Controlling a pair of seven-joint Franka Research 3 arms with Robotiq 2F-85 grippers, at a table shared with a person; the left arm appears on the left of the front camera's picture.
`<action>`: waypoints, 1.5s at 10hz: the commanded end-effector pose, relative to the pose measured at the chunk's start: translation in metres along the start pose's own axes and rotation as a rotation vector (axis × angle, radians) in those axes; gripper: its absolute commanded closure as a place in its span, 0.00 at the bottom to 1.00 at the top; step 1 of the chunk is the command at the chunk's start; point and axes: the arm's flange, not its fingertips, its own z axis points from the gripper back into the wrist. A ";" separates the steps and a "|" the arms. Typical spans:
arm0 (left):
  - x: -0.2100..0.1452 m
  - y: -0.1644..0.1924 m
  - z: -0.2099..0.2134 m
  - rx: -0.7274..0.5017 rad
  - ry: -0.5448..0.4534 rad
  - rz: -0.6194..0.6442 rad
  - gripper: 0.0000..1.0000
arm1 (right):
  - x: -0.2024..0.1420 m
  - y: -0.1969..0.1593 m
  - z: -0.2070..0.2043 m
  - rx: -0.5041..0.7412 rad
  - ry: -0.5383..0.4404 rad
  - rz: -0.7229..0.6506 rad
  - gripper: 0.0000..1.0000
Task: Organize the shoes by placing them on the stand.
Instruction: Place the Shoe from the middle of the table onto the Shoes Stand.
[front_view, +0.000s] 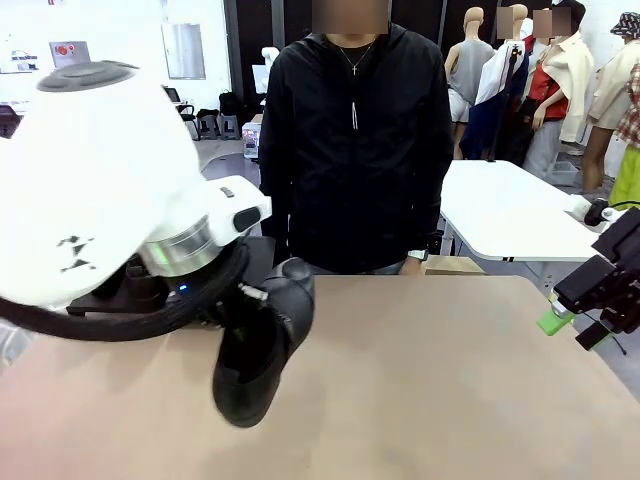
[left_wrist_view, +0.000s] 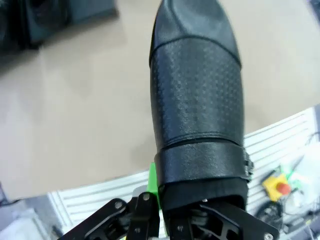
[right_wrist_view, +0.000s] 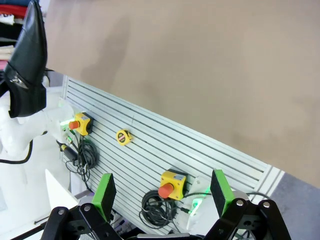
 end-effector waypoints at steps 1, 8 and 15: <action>0.012 -0.012 0.000 -0.033 -0.034 -0.030 1.00 | 0.002 0.002 0.005 0.019 0.001 -0.015 0.00; 0.180 0.044 -0.054 -0.002 -0.223 0.190 1.00 | 0.002 0.002 0.005 0.019 0.001 -0.015 0.00; 0.274 0.082 -0.160 0.167 -0.347 0.221 1.00 | 0.002 0.002 0.005 0.019 0.001 -0.015 0.00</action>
